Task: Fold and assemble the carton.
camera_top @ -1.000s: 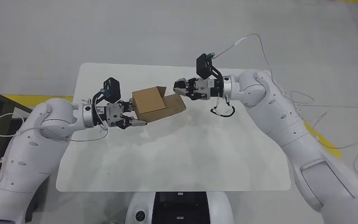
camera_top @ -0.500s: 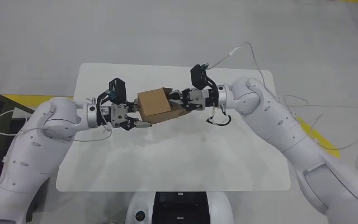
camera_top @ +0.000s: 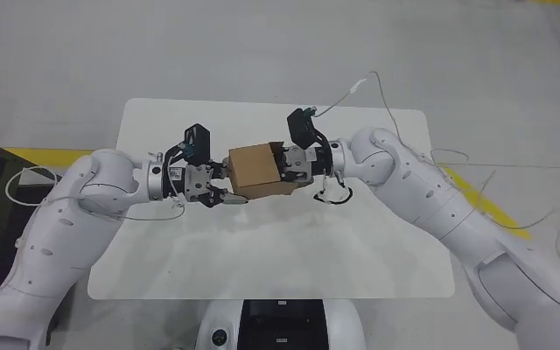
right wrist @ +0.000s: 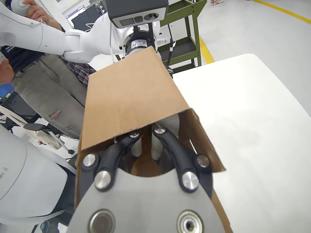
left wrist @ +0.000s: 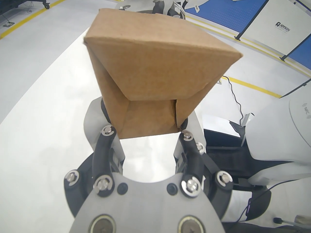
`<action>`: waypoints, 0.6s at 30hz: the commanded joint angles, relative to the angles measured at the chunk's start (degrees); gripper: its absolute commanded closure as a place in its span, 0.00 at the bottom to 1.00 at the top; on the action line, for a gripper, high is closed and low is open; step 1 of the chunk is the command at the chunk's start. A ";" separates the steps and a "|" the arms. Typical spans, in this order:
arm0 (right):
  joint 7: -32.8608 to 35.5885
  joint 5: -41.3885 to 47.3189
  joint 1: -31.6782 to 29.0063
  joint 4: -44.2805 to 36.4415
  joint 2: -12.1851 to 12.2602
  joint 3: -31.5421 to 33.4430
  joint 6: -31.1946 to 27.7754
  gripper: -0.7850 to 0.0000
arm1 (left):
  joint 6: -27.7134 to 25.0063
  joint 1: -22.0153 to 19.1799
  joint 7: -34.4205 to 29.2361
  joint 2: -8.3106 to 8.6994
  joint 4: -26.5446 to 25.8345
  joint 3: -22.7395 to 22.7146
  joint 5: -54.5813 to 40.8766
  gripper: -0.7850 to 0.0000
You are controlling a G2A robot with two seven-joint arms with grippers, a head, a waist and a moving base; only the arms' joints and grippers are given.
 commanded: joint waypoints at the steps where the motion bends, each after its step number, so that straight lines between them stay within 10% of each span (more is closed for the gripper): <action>1: -0.67 0.01 0.59 -0.14 0.08 -1.15 0.00 1.00 | -0.25 -0.40 -0.34 -0.01 0.25 0.45 -0.64 0.54; 18: -13.18 -3.82 4.94 0.24 -0.06 -9.98 0.00 1.00 | -2.24 -2.75 -3.06 0.57 1.90 1.77 -6.46 0.53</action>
